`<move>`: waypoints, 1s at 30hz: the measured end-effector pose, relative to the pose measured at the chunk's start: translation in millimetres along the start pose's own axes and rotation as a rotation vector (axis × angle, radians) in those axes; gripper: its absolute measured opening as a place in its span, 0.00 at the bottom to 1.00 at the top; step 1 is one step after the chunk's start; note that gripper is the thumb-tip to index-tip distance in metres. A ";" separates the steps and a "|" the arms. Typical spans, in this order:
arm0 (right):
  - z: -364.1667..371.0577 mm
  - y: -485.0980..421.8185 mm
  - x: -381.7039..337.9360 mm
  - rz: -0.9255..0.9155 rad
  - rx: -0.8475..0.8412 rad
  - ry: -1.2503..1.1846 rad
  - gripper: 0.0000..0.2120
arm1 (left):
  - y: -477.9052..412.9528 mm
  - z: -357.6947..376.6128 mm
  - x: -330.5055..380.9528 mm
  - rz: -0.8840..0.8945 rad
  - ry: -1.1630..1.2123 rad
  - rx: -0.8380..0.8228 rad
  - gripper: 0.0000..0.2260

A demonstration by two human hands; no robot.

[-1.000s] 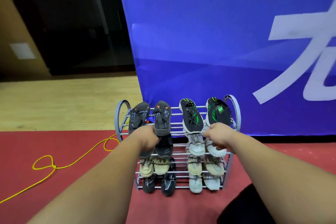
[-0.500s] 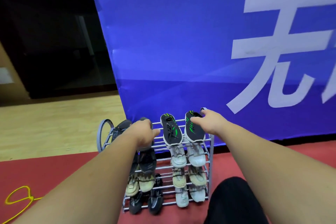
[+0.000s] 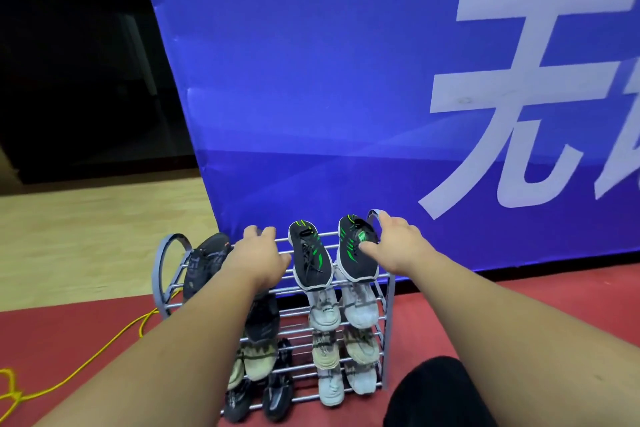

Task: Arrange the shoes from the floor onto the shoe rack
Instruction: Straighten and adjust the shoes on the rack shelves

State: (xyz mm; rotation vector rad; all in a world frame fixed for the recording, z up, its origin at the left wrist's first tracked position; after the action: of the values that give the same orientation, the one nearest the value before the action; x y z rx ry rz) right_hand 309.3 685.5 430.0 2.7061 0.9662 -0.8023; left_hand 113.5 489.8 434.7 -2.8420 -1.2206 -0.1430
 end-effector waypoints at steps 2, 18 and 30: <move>7.9 -9.6 0.3 -0.007 -0.016 0.002 0.35 | -5.1 6.5 0.4 -0.005 0.001 0.000 0.25; 80.8 -63.4 42.8 0.006 -0.077 -0.122 0.22 | -72.3 97.2 34.1 -0.038 0.082 -0.177 0.30; 119.7 -77.8 43.7 -0.101 0.040 0.011 0.28 | -94.6 177.2 45.0 -0.165 0.408 -0.185 0.63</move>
State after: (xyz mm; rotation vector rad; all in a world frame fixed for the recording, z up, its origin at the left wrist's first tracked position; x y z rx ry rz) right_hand 237.0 731.9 307.9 2.7167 1.1093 -0.8348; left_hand 87.6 601.2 263.6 -2.6534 -1.3987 -0.8359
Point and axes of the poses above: each hand's wrist, its own y-axis away from the middle knuckle, its own z-axis out of the palm, x = y × z, the point moved 9 cm from there along -y, towards the middle knuckle, and after that the axes turned 8 degrees about -y, right-handed, at the moved point
